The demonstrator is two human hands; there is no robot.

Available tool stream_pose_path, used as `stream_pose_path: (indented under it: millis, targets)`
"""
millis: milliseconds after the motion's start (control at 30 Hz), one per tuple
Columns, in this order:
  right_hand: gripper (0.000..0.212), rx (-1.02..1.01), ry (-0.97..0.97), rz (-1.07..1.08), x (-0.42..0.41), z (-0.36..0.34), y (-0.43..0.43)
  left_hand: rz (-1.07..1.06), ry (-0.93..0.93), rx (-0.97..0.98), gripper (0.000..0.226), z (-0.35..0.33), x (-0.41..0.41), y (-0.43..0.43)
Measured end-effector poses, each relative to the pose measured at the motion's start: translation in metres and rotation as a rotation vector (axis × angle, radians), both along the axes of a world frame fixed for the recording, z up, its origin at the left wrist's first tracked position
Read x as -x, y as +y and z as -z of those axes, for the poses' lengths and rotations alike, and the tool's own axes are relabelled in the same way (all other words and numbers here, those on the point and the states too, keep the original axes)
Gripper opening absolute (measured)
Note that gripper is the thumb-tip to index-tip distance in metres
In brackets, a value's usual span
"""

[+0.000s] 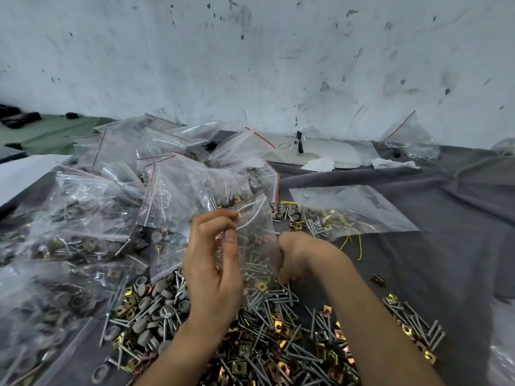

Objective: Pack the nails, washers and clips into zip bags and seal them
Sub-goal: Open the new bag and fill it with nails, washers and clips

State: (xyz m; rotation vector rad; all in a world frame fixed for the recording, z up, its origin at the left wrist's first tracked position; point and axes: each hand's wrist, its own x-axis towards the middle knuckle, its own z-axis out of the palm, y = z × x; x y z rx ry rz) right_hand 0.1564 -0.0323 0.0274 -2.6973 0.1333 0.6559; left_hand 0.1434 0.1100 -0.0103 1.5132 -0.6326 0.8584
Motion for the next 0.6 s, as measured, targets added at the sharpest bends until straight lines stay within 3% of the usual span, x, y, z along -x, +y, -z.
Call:
stream_pose_path:
  millis: [233,367,467,533,600]
  targets:
    - [0.012,-0.075,-0.065,-0.005,0.005,-0.005,-0.008,0.008,-0.007,-0.012,0.014,0.0,0.0,0.0]
    - [0.014,-0.189,-0.411,0.121,0.008,-0.025,-0.031,0.029,-0.004,-0.026,0.014,-0.001,0.002,-0.001]
    - [0.019,-0.562,-0.731,0.192,0.015,-0.043,-0.035,0.052,-0.031,-0.05,0.013,0.0,0.004,-0.001]
    - [0.023,-0.807,-0.834,0.137,0.02,-0.053,-0.033,0.066,-0.037,-0.06,0.013,0.0,0.004,-0.001]
    - [0.025,-0.903,-0.864,0.008,0.026,-0.06,-0.028,0.069,-0.04,-0.062,0.012,0.0,0.004,-0.001]
